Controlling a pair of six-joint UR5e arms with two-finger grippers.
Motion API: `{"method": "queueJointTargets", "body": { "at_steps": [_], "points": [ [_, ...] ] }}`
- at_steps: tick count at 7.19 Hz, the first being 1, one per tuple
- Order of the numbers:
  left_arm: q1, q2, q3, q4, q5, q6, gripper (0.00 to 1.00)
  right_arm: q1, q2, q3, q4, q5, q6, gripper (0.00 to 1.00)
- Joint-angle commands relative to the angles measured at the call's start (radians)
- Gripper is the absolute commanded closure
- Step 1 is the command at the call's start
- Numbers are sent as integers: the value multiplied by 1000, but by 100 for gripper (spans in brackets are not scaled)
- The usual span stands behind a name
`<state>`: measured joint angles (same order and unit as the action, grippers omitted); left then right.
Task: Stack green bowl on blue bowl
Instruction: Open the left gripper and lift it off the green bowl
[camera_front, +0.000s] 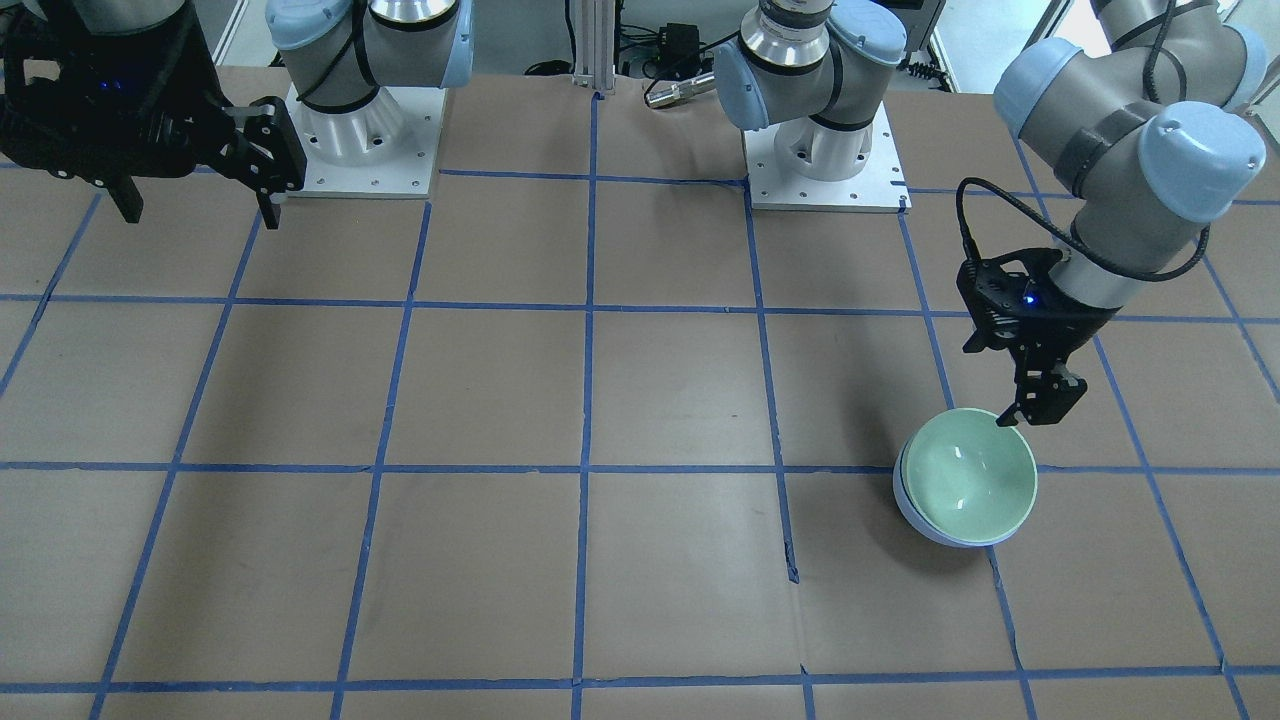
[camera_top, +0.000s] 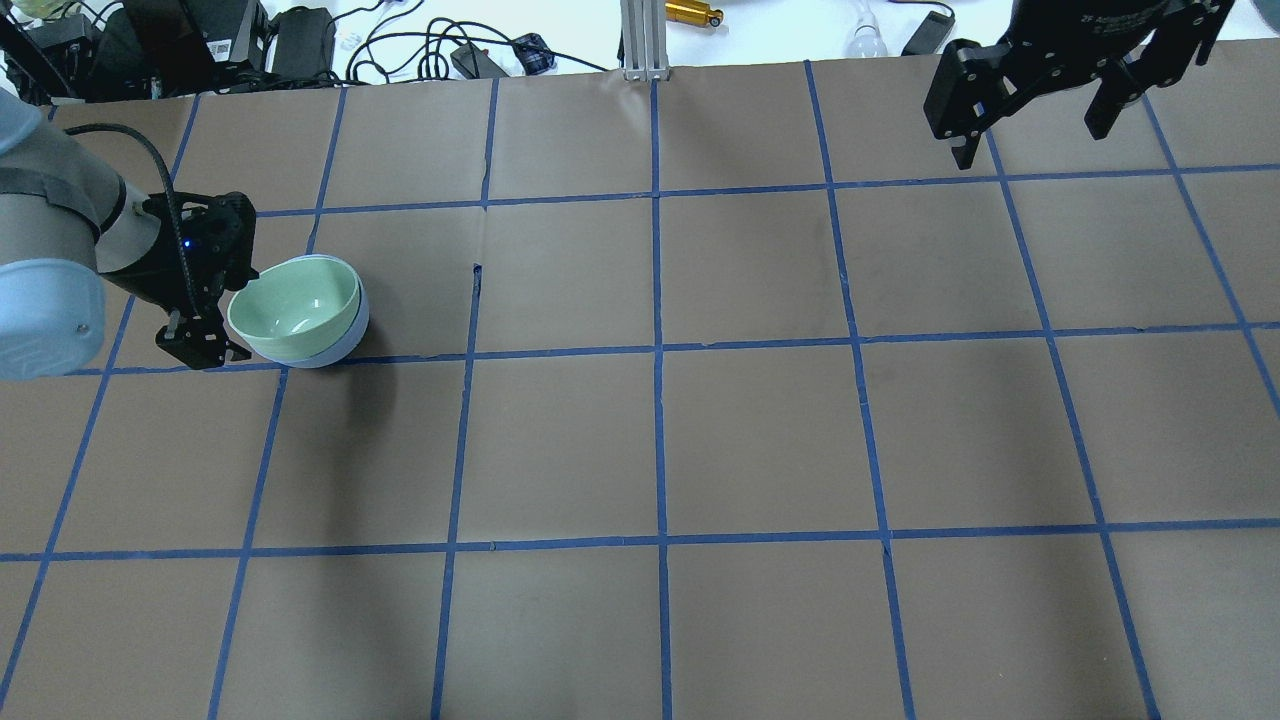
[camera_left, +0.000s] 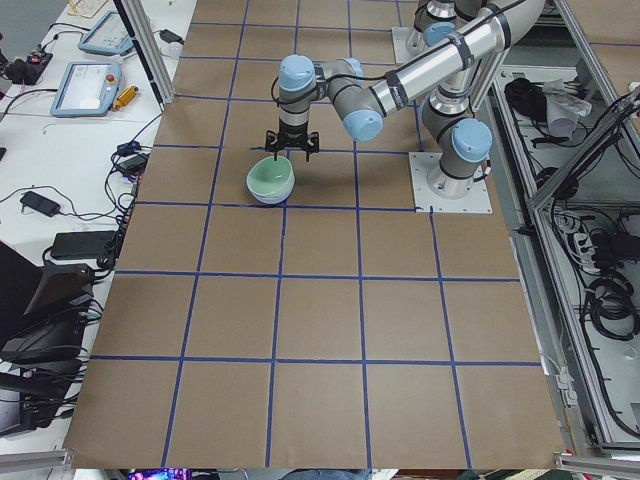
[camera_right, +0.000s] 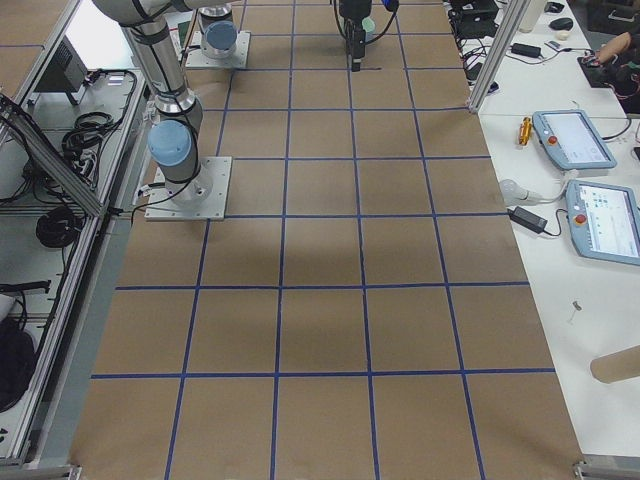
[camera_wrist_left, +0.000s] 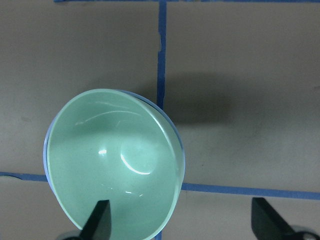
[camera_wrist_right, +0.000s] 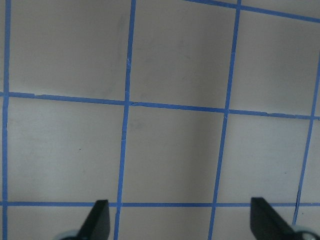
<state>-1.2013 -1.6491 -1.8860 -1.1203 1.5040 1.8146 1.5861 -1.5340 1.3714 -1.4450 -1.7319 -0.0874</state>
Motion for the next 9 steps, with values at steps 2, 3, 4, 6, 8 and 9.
{"method": "queueJointTargets", "body": {
  "at_steps": [2,3,4,6,8,9],
  "points": [
    [-154,28,204,-223,-39,-302,0,0,0,0,0,0,0,0],
    [-199,44,223,-295,-39,-408,0,0,0,0,0,0,0,0],
    [-217,61,225,-308,-38,-537,0,0,0,0,0,0,0,0],
    [-242,83,222,-317,-36,-762,0,0,0,0,0,0,0,0],
    [-300,92,220,-320,-34,-1069,0,0,0,0,0,0,0,0],
    [-326,97,220,-319,38,-1209,0,0,0,0,0,0,0,0]
  ]
}}
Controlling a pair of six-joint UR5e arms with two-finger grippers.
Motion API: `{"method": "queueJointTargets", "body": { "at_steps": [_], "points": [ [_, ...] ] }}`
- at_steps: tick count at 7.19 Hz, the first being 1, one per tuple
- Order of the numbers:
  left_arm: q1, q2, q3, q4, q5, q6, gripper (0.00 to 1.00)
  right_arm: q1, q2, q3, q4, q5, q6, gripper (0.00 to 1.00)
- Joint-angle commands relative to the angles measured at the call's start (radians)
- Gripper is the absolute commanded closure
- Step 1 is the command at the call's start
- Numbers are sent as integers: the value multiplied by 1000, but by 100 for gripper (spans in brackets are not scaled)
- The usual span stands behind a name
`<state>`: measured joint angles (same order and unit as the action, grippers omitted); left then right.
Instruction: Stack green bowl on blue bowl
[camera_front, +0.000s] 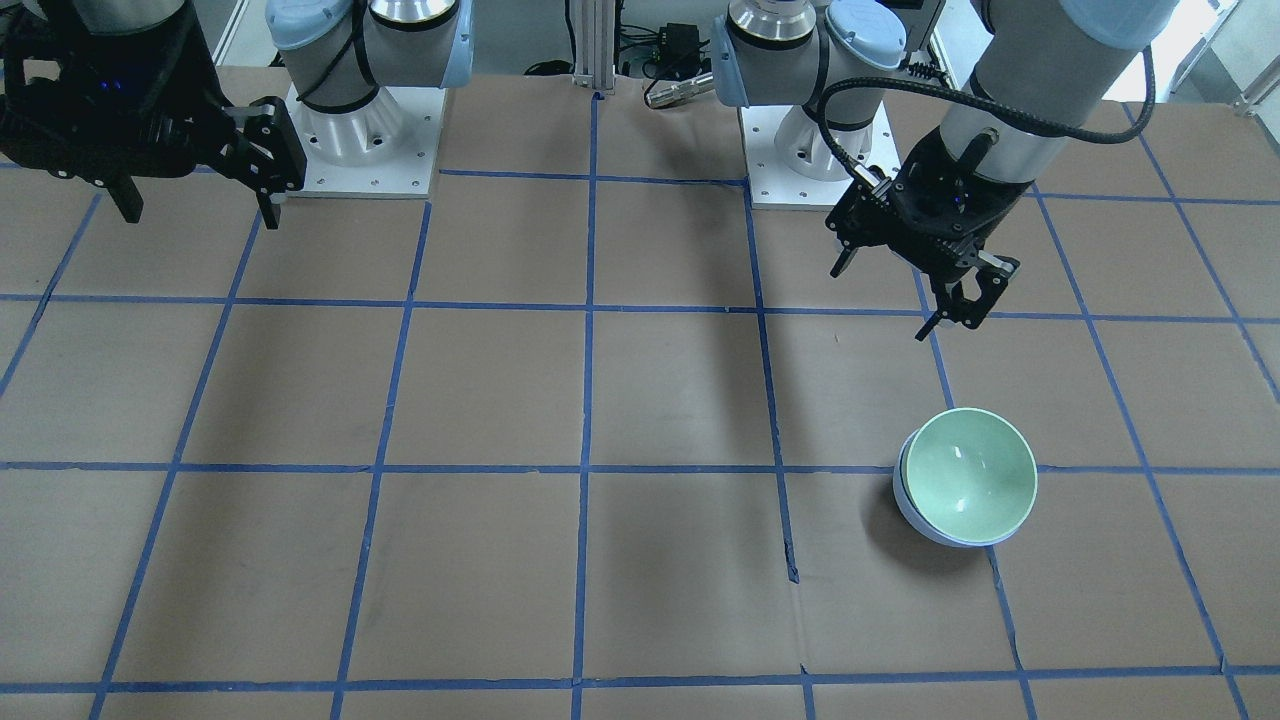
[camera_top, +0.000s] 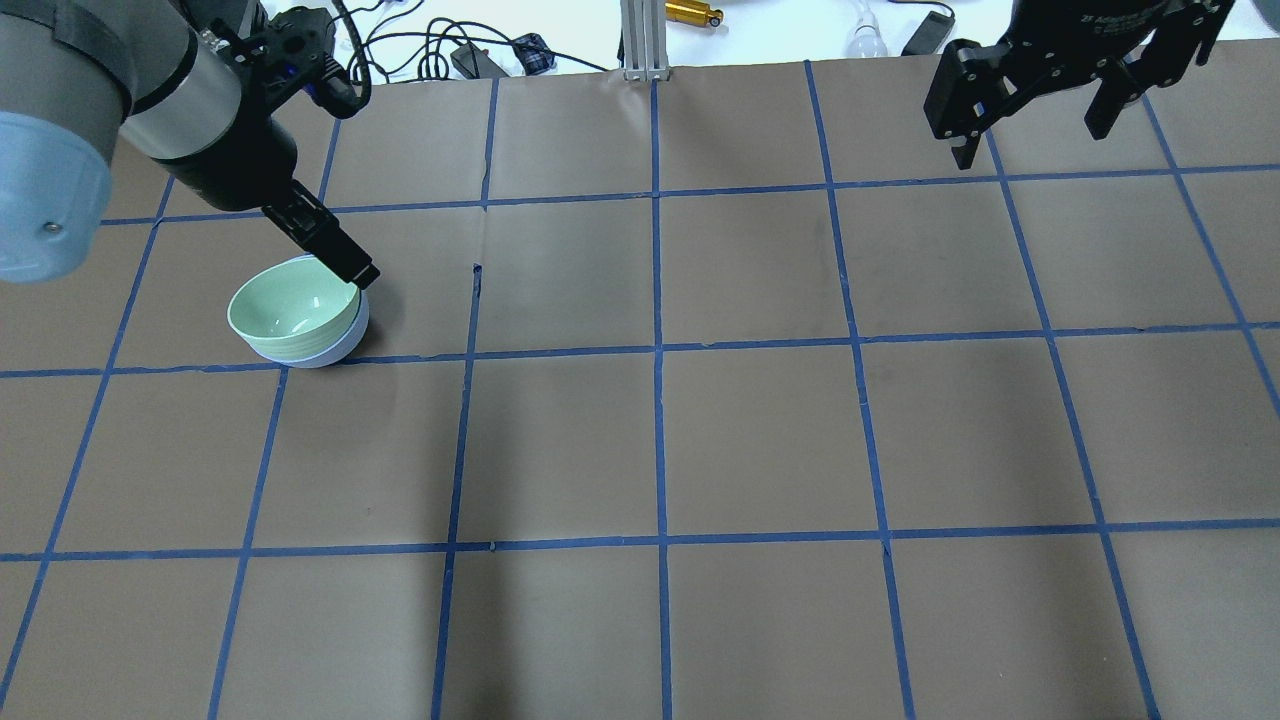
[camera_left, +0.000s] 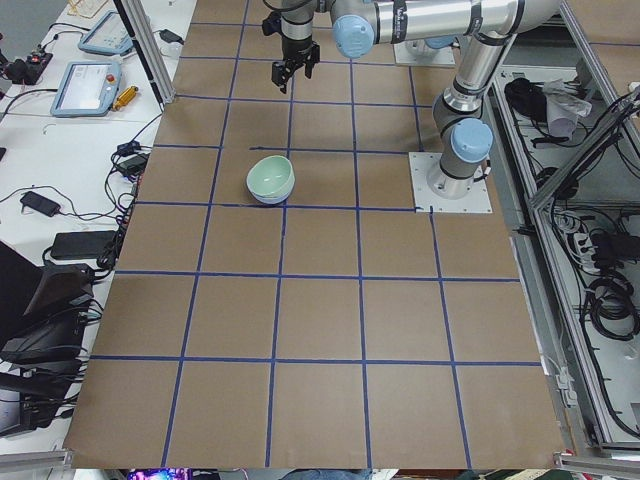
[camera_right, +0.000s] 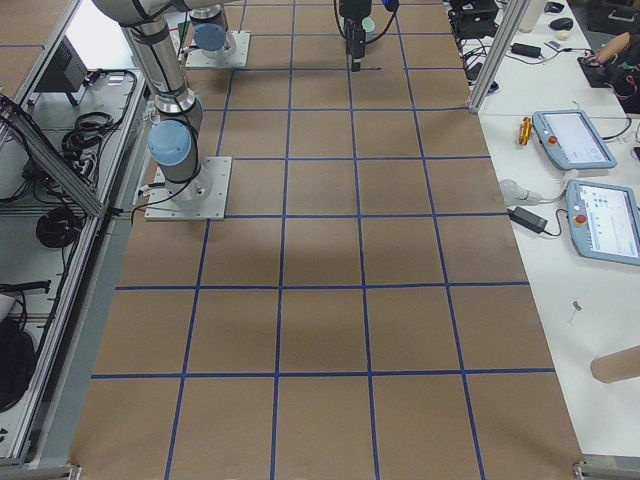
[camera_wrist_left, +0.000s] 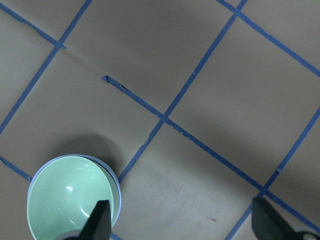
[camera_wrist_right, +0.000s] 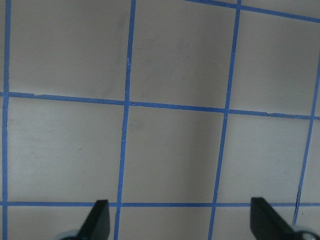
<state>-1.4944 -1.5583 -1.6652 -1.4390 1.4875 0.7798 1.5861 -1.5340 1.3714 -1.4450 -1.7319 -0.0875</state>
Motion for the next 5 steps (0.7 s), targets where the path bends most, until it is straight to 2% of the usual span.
{"method": "queueJointTargets", "body": {
  "at_steps": [1,3,5],
  "points": [
    [-68,17,2,-7,89,-355,0,0,0,0,0,0,0,0],
    [-95,29,7,-53,82,-602,0,0,0,0,0,0,0,0],
    [-78,40,42,-142,76,-719,0,0,0,0,0,0,0,0]
  ]
}}
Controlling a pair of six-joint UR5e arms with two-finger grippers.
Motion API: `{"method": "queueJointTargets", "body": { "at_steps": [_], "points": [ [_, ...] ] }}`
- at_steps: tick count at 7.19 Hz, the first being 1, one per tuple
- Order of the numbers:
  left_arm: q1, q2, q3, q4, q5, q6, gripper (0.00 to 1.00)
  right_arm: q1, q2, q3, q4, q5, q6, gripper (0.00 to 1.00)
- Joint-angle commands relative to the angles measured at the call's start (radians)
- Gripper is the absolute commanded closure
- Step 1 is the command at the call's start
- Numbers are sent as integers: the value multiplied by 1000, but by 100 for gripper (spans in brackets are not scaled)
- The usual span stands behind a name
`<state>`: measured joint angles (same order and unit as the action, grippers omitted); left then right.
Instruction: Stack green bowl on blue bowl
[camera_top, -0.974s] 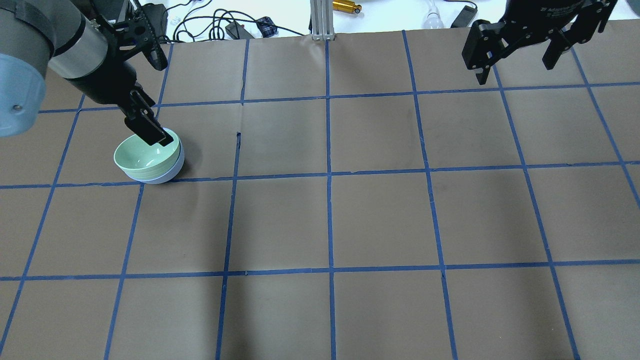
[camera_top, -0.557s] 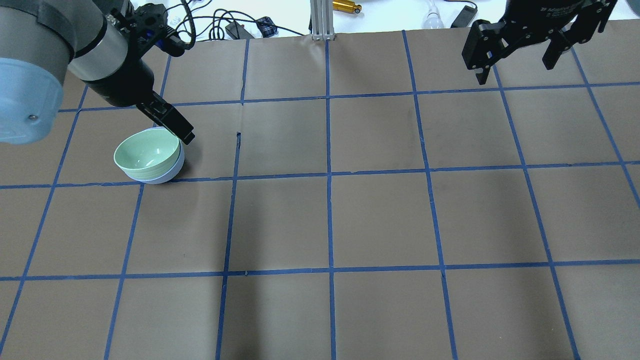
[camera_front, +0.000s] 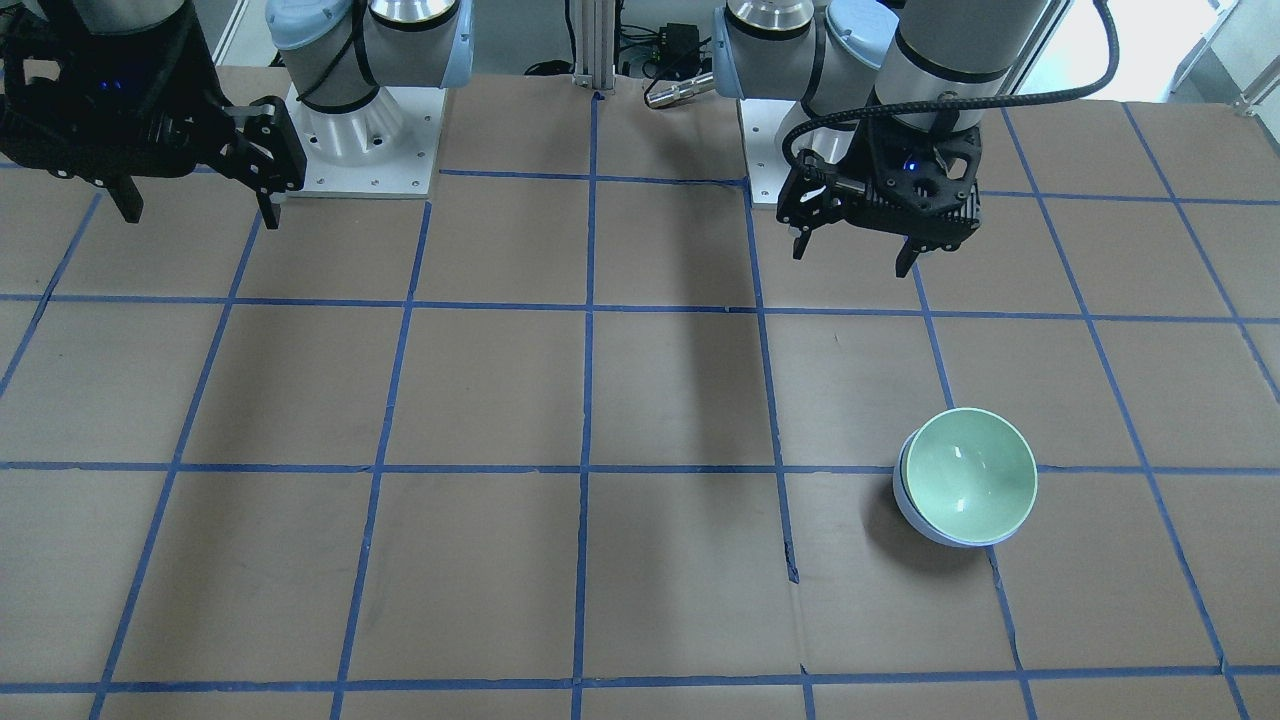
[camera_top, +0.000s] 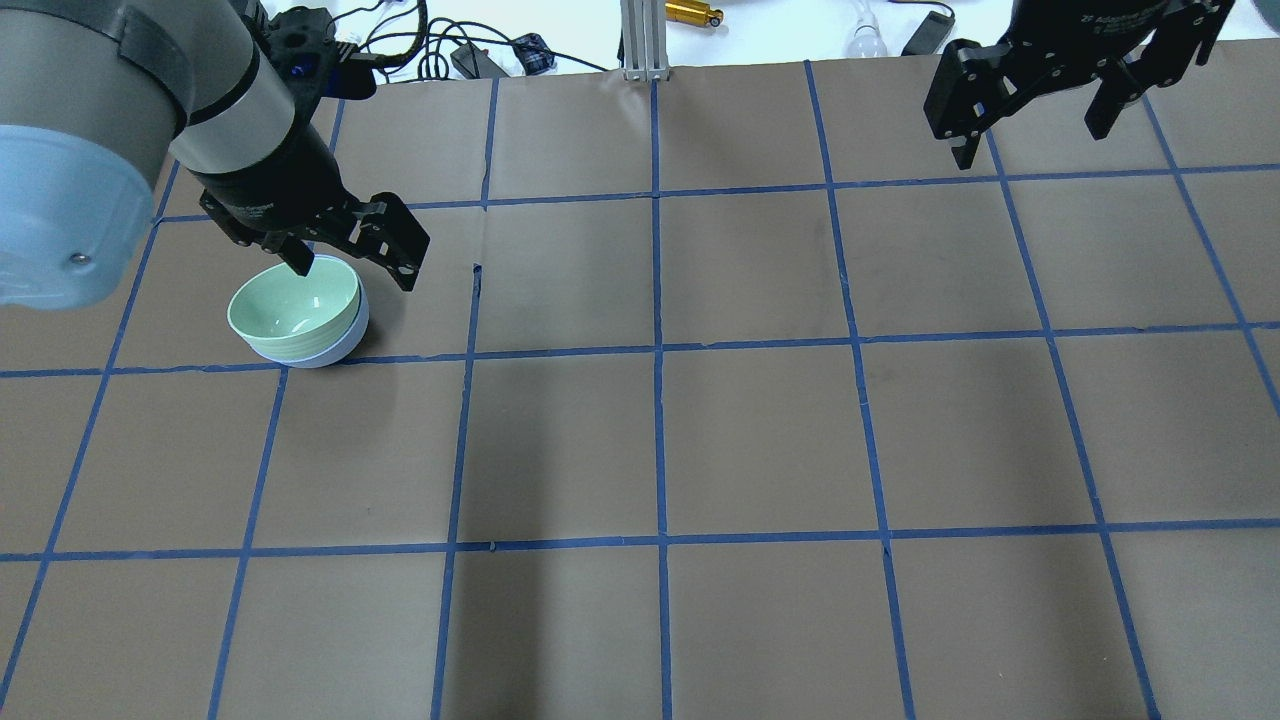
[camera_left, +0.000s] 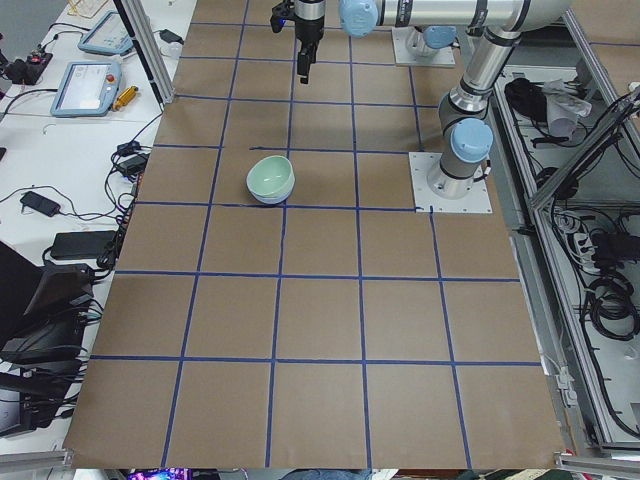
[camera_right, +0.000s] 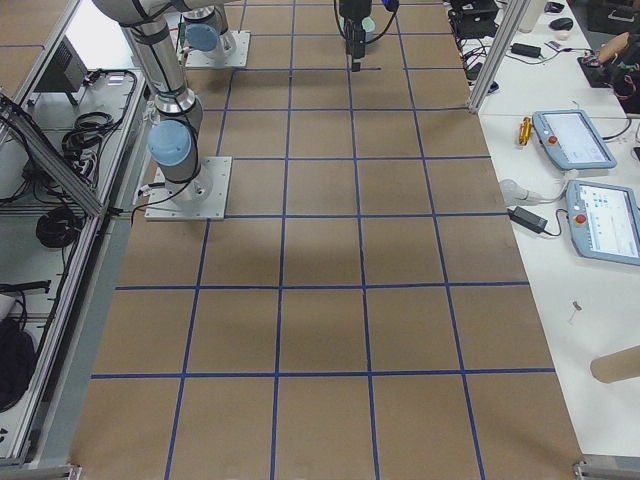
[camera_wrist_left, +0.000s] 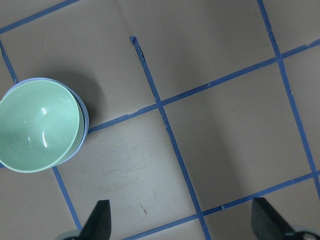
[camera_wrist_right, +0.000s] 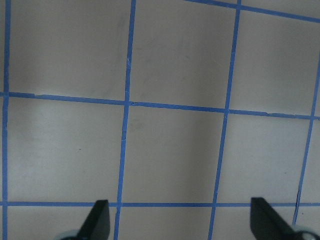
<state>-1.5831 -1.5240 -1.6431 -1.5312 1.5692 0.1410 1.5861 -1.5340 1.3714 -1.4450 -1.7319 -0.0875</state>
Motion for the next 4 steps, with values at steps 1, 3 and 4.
{"method": "queueJointTargets", "body": {
  "at_steps": [1,3,4],
  "points": [
    [20,7,20,-41,-6,-87,0,0,0,0,0,0,0,0],
    [15,16,23,-32,-1,-116,0,0,0,0,0,0,0,0],
    [12,4,25,15,9,-122,0,0,0,0,0,0,0,0]
  ]
}}
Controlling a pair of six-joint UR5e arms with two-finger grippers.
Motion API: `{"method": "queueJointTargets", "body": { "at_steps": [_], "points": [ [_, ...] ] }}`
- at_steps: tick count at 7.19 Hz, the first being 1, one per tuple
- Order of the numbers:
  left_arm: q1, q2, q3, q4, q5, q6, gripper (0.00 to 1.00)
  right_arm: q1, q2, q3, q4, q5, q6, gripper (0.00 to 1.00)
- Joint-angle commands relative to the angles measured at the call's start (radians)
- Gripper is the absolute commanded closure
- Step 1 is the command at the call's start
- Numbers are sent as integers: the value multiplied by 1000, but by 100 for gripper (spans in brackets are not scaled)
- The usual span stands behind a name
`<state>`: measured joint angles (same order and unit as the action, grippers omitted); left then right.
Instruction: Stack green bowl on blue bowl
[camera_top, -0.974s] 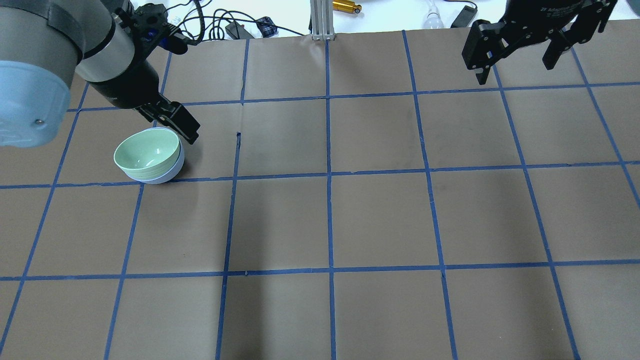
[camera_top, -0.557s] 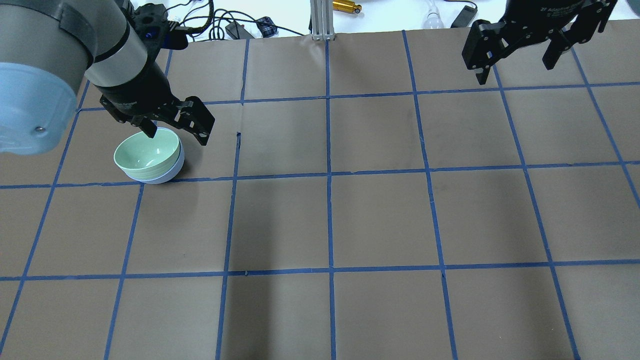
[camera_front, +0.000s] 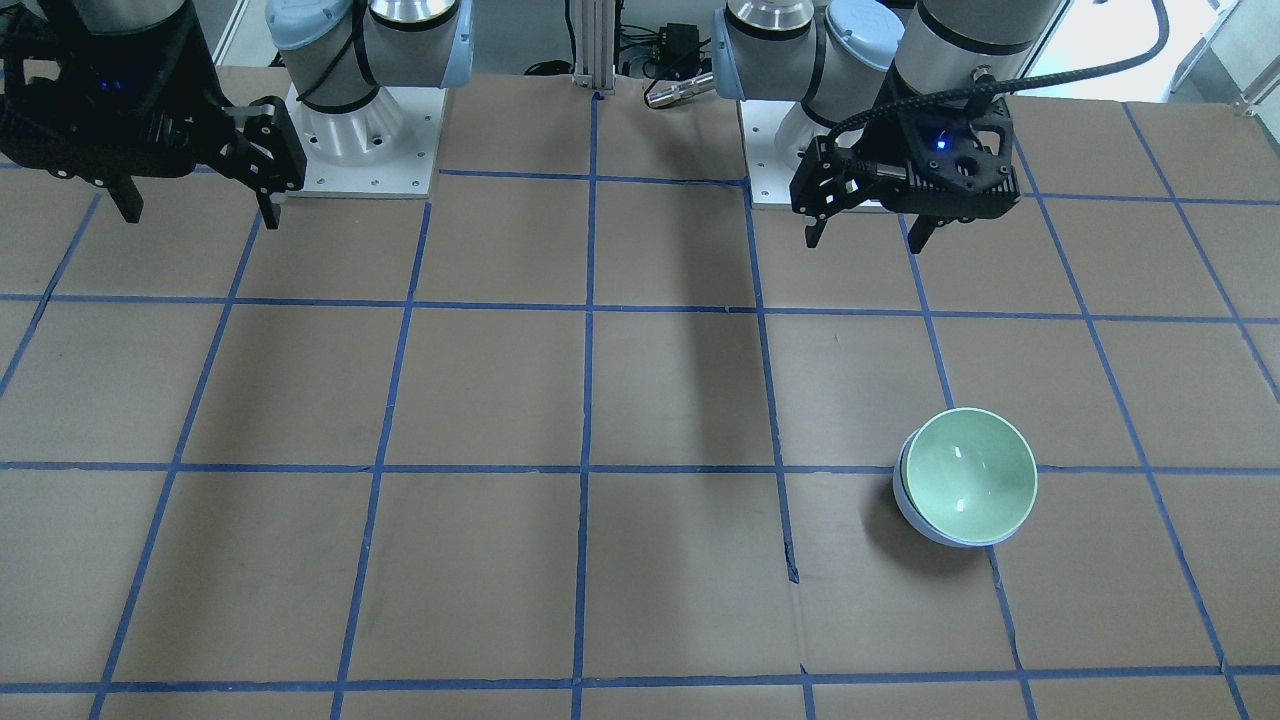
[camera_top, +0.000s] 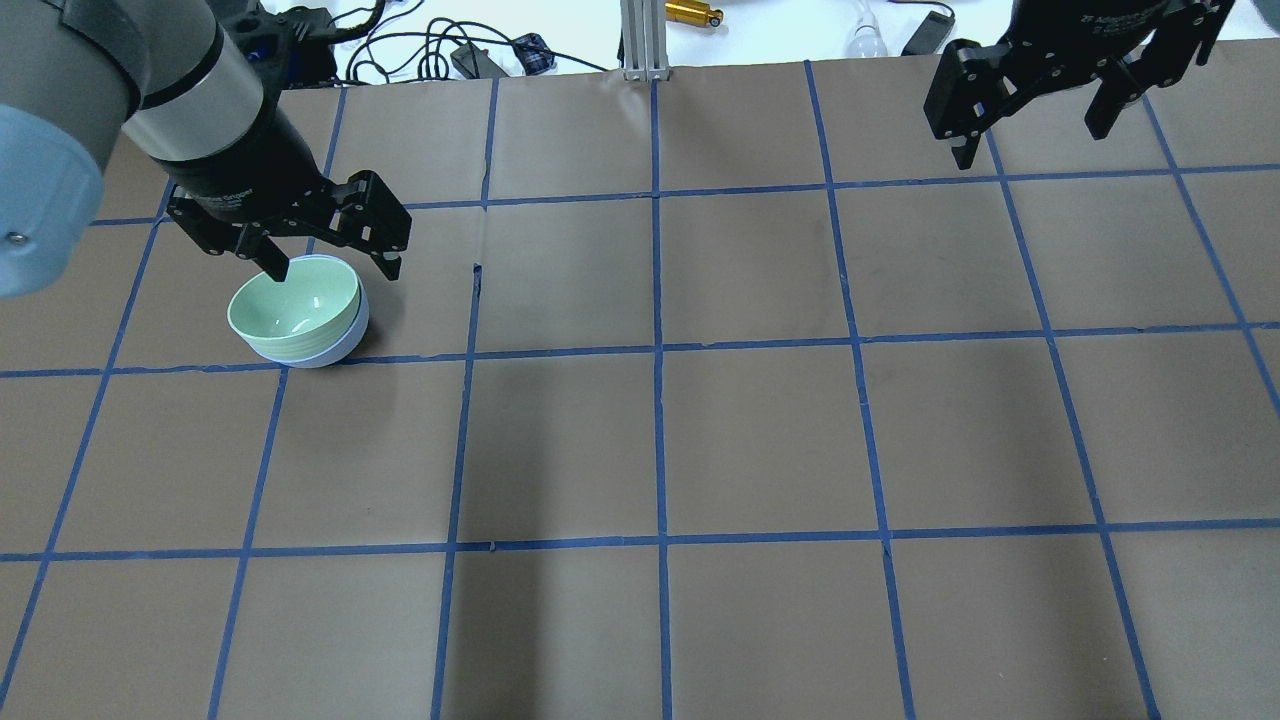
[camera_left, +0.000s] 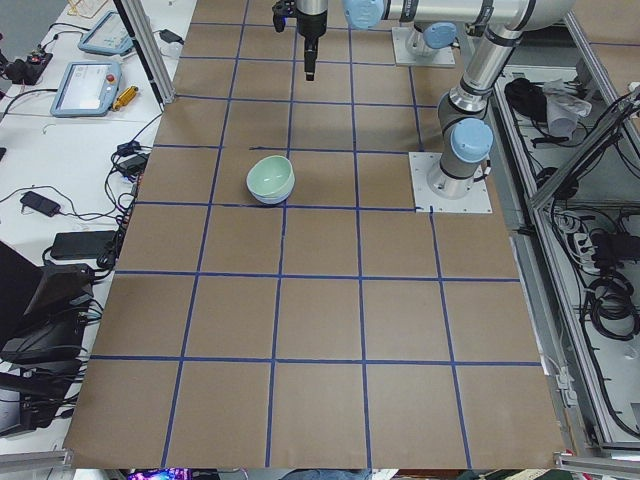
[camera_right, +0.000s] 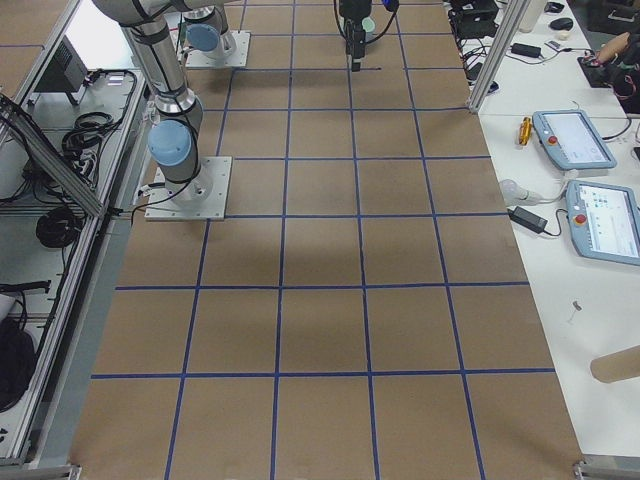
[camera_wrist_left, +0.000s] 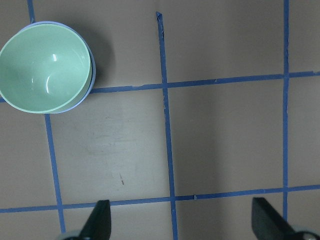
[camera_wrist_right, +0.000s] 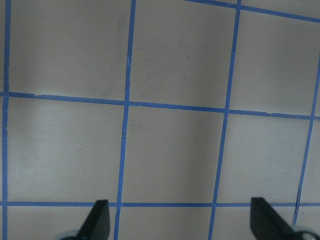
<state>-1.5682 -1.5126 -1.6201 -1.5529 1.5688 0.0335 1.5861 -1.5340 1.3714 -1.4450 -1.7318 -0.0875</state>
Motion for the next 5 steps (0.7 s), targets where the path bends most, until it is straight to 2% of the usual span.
{"method": "queueJointTargets", "body": {
  "at_steps": [1,5],
  "points": [
    [-3,-12,-6,60,11,-17,0,0,0,0,0,0,0,0],
    [-4,5,0,51,11,-7,0,0,0,0,0,0,0,0]
  ]
}}
